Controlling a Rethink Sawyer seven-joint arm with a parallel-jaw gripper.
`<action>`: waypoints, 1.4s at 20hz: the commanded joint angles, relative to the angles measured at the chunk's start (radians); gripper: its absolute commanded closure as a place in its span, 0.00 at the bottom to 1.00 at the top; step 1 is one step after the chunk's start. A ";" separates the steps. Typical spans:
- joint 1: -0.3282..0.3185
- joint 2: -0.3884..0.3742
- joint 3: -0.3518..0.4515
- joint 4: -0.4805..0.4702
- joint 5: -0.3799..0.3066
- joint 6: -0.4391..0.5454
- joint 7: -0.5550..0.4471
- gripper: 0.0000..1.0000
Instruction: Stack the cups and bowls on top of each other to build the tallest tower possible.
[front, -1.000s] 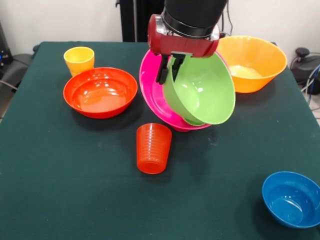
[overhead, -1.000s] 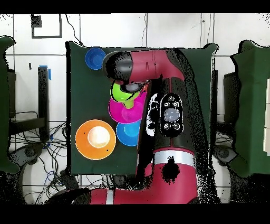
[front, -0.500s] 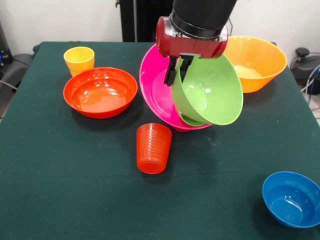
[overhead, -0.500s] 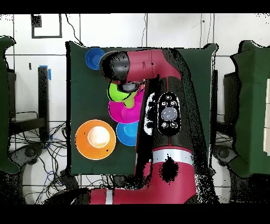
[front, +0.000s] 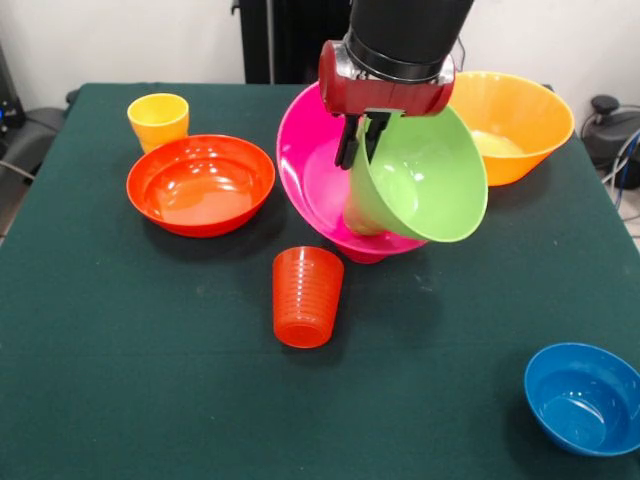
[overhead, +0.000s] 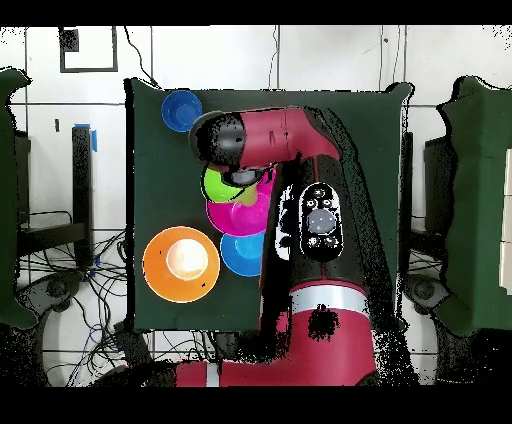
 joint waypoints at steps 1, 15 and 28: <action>-0.040 -0.015 0.101 0.140 -0.073 -0.087 -0.211 1.00; -0.170 -0.029 0.255 0.236 -0.026 -0.140 -0.296 1.00; -0.262 -0.089 0.381 0.357 -0.106 -0.266 -0.273 1.00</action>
